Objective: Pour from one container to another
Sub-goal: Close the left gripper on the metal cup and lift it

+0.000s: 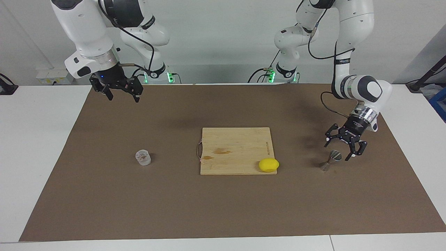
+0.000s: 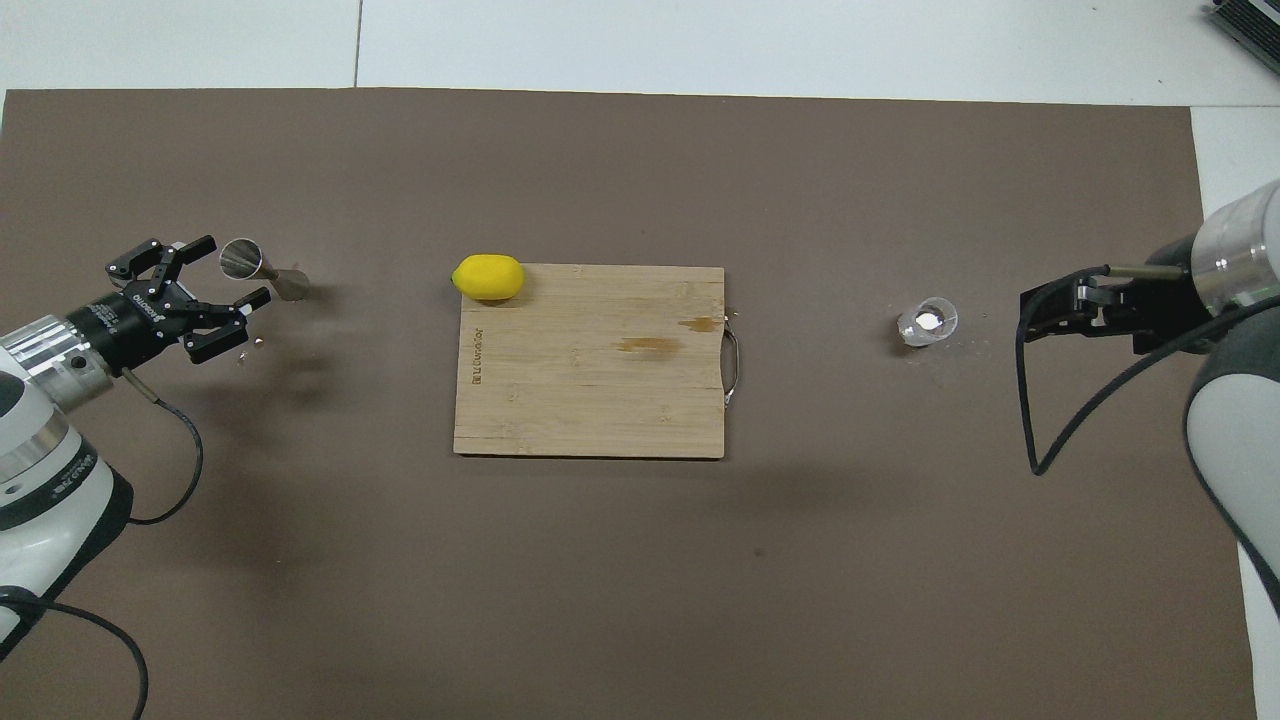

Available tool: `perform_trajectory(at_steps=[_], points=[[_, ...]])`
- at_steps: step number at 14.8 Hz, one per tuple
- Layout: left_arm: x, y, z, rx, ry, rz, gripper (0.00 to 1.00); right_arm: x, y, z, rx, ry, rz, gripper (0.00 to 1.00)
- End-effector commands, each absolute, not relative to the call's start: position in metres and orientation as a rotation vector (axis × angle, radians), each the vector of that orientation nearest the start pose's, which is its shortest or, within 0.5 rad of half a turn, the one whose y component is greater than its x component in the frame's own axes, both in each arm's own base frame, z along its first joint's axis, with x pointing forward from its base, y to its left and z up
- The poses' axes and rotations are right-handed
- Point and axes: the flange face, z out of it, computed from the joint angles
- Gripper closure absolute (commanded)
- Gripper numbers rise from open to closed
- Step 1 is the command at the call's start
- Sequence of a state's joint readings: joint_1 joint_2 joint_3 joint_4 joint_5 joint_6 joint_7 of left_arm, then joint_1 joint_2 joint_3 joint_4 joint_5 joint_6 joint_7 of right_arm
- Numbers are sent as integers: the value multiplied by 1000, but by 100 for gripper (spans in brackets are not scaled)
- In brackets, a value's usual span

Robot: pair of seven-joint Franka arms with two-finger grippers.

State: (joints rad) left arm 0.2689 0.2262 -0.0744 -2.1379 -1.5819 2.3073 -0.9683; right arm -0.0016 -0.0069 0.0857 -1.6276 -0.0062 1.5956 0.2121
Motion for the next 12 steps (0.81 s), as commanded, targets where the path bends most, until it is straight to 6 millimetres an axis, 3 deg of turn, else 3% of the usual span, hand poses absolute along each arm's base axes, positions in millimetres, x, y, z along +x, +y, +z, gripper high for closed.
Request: perform_trajectory(at_steps=[1, 9, 10, 11, 12], points=[[567, 86, 306, 744, 1946, -515, 7, 545, 43, 605, -3124, 184, 24, 0], [567, 88, 306, 734, 1948, -514, 26, 545, 43, 605, -3124, 184, 24, 0], [567, 88, 306, 734, 1948, -514, 34, 545, 44, 604, -3125, 179, 27, 0], [567, 88, 306, 734, 1947, -516, 52, 545, 43, 605, -3124, 184, 25, 0], [566, 88, 305, 736, 1947, -516, 79, 545, 44, 604, -3124, 181, 27, 0]])
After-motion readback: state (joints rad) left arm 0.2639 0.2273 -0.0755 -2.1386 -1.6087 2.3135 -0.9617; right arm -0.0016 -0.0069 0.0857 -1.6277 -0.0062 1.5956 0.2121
